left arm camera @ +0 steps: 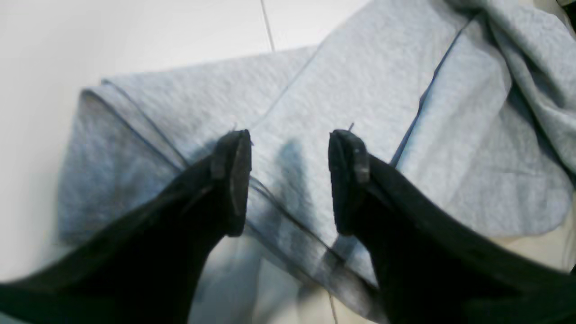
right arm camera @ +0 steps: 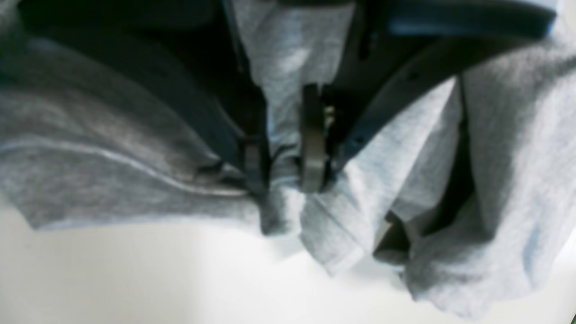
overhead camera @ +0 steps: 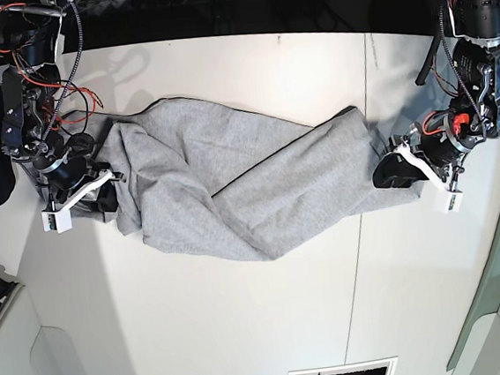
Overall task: Layout the t-shirt on the table in an organized manner, then fold the t-shirt properly
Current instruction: 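Grasp the t-shirt's twisted end with the left gripper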
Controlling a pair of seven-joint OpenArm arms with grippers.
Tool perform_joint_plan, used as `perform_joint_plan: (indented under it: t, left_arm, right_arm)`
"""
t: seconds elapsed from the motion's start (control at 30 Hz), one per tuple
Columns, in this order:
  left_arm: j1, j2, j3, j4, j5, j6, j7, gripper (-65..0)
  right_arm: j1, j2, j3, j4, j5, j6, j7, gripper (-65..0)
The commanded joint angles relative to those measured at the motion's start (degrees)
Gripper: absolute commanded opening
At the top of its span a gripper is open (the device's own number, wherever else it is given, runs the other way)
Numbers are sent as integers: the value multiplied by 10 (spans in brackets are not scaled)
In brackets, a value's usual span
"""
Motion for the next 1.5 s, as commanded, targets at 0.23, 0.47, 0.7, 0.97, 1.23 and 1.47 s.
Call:
perform_joint_plan:
  t: [0.23,0.47,0.7,0.97,1.23,1.47]
  left_arm:
    - [-13,21,-2,7,4,-4,-10,-344]
    - [-16,30,21,6,49,-4,-14,-345]
    - [-16,30,76,6,108,-4,-54,-419]
    - [-19,30,80,6,118,-4,-61,-650]
    - [-19,29,76,26,96,-4,-60,-650]
    - [-19,28,29,102,50,-4,1,-650]
  right_arm:
    - [4,3,0,7,-2,2,-5,-544]
    - [6,3,0,7,-2,2,-5,-544]
    - [6,3,0,7,-2,2,-5,-544]
    - [6,3,0,7,-2,2,-5,-544]
    - [6,3,0,7,-2,2,-5,-547]
    - [6,4,0,8,-2,18,-6,-650]
